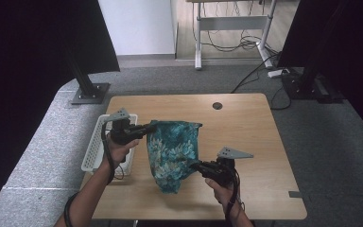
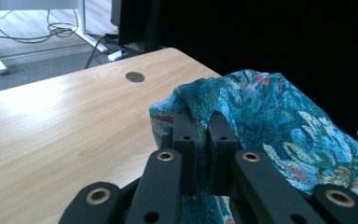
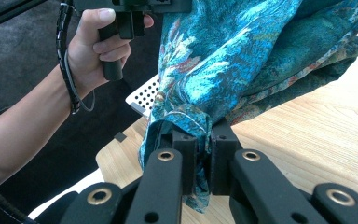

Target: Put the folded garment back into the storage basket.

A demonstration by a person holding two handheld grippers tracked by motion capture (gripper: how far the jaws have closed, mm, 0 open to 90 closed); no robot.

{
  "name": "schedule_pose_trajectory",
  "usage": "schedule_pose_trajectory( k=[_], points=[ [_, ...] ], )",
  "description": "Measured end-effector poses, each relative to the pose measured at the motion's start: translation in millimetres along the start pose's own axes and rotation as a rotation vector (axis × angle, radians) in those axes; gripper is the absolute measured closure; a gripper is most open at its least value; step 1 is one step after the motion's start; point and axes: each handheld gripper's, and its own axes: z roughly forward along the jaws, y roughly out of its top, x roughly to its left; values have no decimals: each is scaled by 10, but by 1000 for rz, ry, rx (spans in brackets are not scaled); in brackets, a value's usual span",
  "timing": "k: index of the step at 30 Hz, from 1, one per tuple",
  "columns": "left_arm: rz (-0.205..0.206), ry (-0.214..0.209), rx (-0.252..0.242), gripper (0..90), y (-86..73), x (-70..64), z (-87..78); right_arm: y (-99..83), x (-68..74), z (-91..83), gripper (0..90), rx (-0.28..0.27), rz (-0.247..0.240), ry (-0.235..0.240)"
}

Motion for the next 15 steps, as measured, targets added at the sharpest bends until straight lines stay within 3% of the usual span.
schedule_pose_trajectory(
  k=[15],
  points=[
    [-6, 15, -6, 836, -15, 92, -124, 52, 30, 137, 850, -4, 0, 19]
  ],
)
